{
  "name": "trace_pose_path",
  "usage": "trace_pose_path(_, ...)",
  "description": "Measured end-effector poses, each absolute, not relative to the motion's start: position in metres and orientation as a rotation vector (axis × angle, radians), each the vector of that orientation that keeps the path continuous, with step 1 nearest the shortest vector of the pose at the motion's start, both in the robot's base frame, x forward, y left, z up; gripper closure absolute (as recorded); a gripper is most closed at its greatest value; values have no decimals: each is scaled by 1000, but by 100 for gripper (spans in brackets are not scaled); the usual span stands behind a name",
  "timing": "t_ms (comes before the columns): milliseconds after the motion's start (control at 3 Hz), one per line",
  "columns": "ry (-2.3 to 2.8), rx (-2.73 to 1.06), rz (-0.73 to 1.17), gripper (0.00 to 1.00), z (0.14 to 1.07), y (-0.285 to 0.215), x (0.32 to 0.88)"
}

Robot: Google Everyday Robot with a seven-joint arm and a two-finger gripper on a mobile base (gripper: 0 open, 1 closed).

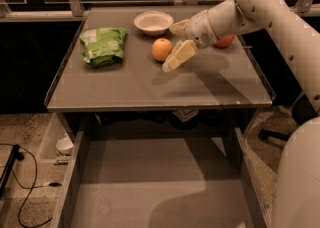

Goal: Place orange into top drawer

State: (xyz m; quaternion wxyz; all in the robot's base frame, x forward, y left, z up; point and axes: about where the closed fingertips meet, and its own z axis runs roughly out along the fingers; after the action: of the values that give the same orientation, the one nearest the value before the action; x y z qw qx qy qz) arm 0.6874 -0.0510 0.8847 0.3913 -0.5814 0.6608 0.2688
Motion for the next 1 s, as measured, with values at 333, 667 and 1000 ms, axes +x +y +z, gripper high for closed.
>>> trace_pose_path(333,1705,-1461,698,0,864,-45,703)
trace_pose_path(667,1705,-1461,698,0,864,-45,703)
trace_pose_path(1000,1705,-1461,698,19,864,-45,703)
